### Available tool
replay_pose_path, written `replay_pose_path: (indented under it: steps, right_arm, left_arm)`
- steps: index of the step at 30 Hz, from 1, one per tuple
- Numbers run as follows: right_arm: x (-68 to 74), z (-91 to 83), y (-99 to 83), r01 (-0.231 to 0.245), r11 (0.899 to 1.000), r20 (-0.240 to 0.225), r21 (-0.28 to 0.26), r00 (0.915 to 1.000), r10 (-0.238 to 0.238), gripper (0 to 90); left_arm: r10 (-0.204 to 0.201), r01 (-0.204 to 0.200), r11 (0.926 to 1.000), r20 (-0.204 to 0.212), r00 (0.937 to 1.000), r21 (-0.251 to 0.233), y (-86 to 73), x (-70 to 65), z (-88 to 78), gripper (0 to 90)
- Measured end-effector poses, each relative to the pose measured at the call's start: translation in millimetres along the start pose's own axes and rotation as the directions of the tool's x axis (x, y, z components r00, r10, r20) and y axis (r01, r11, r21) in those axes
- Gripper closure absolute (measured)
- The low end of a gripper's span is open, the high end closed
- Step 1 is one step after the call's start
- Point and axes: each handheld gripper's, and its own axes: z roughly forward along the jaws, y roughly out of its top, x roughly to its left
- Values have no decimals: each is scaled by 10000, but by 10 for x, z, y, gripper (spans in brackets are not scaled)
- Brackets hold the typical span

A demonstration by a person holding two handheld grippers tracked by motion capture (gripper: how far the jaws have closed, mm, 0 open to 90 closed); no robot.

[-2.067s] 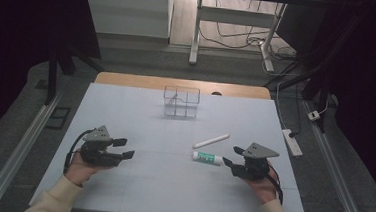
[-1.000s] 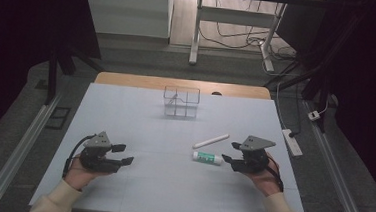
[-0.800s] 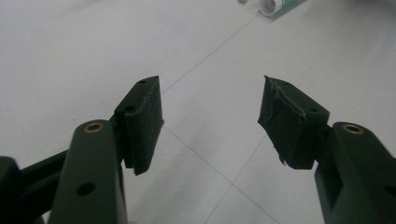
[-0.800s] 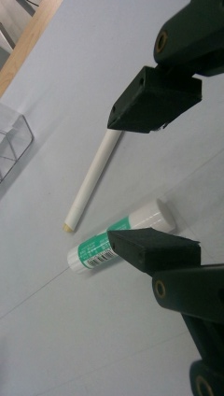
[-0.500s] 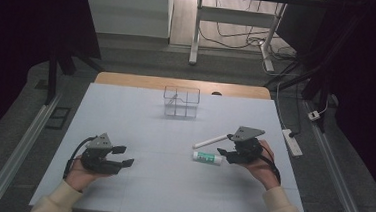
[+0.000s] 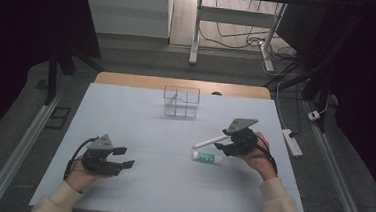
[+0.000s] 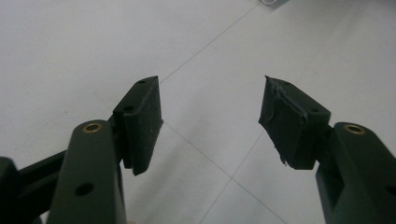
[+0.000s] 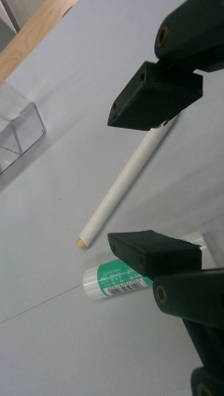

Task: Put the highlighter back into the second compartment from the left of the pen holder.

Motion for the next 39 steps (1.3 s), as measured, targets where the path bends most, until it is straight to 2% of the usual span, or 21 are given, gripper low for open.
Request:
replay_pose_path:
  steps: [10, 17, 32, 36, 38, 39]
  right_arm:
    - [-61, 119, 110, 669, 9967, -269, 455, 9975, -658, 361]
    - [-55, 221, 166, 1340, 9866, -391, 928, 9906, -1309, 361]
    - [-87, 381, 193, 1826, 9712, -941, 1529, 9810, -1697, 364]
    - [-116, 402, 214, 2016, 9656, -1121, 1643, 9764, -1848, 369]
    - [-119, 417, 228, 2231, 9596, -1278, 1713, 9708, -2029, 380]
    - [-122, 430, 233, 2237, 9598, -1376, 1695, 9697, -2018, 387]
  left_arm:
    - [96, -96, 9999, -1, 10000, 117, -8, -11, 23, 381]
    - [75, -75, 9999, 24, 10000, 136, -19, -11, 27, 381]
    - [115, -115, 9997, 7, 9999, 194, -27, -11, 23, 381]
    - [52, -52, 9999, 47, 10000, 95, -21, -13, 11, 381]
    - [13, -14, 10000, 68, 10000, 58, -21, -7, 5, 381]
    - [-15, 14, 10000, 75, 10000, 56, -23, -3, 4, 381]
